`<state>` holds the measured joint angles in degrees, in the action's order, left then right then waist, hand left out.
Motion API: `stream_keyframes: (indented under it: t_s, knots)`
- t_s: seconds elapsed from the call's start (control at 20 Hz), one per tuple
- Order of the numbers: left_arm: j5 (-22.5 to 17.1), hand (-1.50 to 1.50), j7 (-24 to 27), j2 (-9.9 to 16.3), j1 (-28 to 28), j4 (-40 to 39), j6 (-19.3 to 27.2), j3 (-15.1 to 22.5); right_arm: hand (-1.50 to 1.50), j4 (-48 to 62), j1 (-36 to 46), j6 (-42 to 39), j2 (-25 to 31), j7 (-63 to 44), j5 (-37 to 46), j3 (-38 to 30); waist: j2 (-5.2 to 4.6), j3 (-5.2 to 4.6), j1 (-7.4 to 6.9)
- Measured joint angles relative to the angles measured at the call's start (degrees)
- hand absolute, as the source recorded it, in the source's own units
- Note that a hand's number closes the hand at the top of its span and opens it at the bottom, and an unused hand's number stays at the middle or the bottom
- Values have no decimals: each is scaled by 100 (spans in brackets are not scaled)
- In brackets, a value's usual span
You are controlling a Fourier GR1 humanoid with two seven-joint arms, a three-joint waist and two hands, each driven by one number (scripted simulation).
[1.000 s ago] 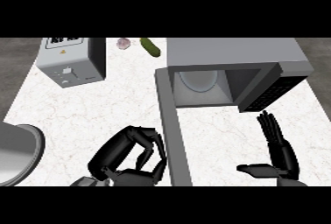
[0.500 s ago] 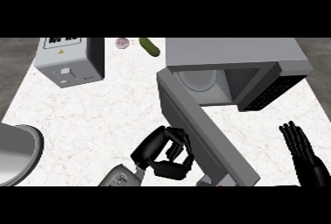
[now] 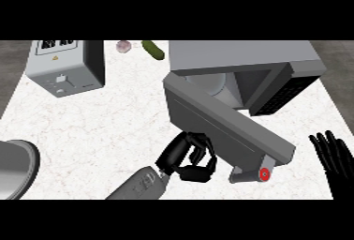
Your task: Pick up the milk, place it into the microwave and close the microwave
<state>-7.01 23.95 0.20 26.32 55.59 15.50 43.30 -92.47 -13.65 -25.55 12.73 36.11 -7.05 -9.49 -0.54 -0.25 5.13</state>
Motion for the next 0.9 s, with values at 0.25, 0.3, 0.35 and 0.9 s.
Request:
stream_keyframes:
  t_s: [0.25,0.3,0.35,0.9]
  knots:
    - [-787,150,-30,17,409,-236,447,613,-150,-554,-61,-265,176,-377,-361,12,-36,-3,166]
    - [-912,150,40,13,446,-261,550,702,-150,-643,-63,-312,200,-421,-422,20,-45,-5,202]
    - [-1046,150,69,19,538,-269,618,734,-150,-754,-70,-353,217,-484,-462,57,-54,-7,244]
    - [-2374,150,391,-12,1141,-204,1797,822,-150,-1331,122,-608,587,-1049,-841,52,-140,-16,579]
